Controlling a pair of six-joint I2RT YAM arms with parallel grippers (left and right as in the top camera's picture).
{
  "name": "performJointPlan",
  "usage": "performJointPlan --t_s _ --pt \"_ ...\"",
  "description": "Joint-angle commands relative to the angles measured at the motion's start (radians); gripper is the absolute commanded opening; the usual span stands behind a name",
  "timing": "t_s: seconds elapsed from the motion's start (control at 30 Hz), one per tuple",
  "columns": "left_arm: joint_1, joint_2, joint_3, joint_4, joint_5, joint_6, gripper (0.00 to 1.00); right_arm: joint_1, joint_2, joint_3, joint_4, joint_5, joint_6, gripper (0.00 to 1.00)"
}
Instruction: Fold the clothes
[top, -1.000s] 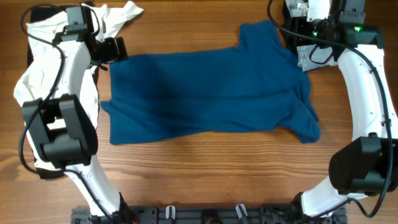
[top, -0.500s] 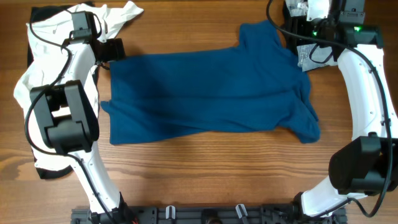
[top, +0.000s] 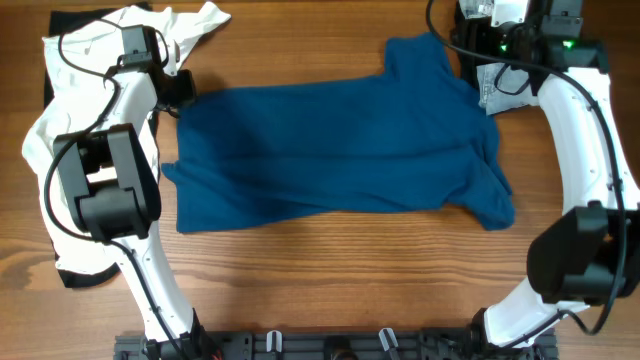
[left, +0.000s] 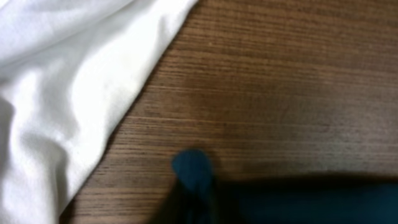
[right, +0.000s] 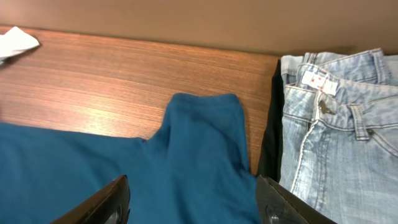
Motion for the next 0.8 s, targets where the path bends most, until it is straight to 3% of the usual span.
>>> performJointPlan --t_s 0.0,0.13,0.27,0.5,0.77 --pt "0.002 0.017 0.007 -0.039 0.002 -0.002 0.04 0.006 0.068 0.011 0.046 0.01 0.024 0.64" --pt "0.002 -0.028 0.007 -0.056 0.002 -0.002 0.04 0.006 0.13 0.011 0.145 0.01 0.023 0.57" --pt "0.002 -0.129 0.007 -0.073 0.002 -0.002 0.04 0.006 0.216 0.011 0.259 0.01 0.034 0.56" --pt "0.002 -0.194 0.007 -0.138 -0.001 -0.002 0.04 0.007 0.381 0.011 0.437 0.01 0.042 0.66" --pt "0.002 -0.194 0.006 -0.177 -0.03 -0.002 0.04 0.012 0.517 0.011 0.581 -0.002 0.121 0.65"
